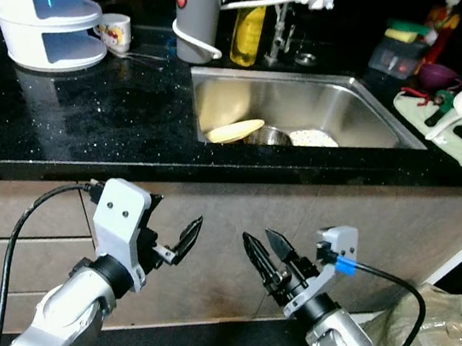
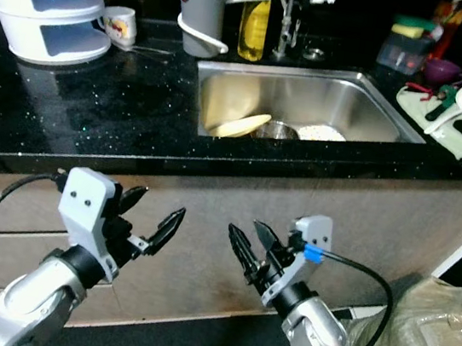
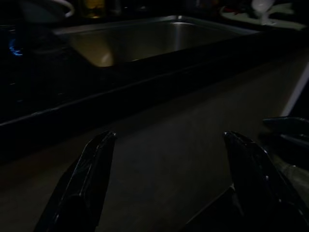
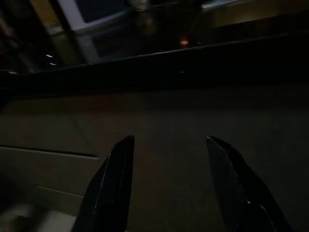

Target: Kitchen organization

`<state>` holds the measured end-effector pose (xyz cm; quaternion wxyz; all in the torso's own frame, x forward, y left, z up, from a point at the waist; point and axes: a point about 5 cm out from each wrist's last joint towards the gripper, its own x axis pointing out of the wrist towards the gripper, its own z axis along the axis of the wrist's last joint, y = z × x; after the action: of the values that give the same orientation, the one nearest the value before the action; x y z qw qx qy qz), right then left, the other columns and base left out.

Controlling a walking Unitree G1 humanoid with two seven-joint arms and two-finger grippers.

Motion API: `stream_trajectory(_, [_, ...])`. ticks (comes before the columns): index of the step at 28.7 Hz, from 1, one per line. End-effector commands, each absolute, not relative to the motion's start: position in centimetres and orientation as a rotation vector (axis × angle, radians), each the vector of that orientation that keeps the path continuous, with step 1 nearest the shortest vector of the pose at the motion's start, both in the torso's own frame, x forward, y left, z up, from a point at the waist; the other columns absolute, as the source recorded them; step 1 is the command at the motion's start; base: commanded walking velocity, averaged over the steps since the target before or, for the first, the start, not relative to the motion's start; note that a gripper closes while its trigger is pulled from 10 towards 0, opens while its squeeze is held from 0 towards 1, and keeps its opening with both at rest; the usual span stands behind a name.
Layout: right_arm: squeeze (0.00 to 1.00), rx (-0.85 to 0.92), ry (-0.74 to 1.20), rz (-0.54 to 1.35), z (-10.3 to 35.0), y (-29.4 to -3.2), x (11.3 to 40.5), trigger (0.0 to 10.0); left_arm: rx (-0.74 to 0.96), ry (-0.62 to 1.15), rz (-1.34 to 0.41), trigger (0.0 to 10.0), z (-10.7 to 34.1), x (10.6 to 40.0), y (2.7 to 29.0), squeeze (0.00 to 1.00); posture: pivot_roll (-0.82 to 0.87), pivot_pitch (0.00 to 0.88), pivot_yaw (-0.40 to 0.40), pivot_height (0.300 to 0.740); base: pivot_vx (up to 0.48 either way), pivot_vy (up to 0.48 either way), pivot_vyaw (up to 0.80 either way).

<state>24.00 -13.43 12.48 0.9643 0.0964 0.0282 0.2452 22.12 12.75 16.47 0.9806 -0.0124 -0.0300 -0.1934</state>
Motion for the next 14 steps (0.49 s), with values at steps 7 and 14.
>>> stream_trajectory(7, [0.00, 0.072, 0.092, 0.438, 11.2, -14.0, 24.3, 10.0, -0.015, 0.027, -0.332, 10.0, 13.8, 21.8, 14.3, 0.00, -0.01, 0.000, -0.065, 0.740, 0.000, 0.000, 0.00])
stream_trajectory(14, [0.00, 0.063, 0.106, 0.458, 10.8, -14.3, 24.6, 10.0, -0.046, 0.043, -0.350, 10.0, 12.5, 22.1, 13.5, 0.00, -0.02, 0.000, -0.100, 0.740, 0.000, 0.000, 0.00])
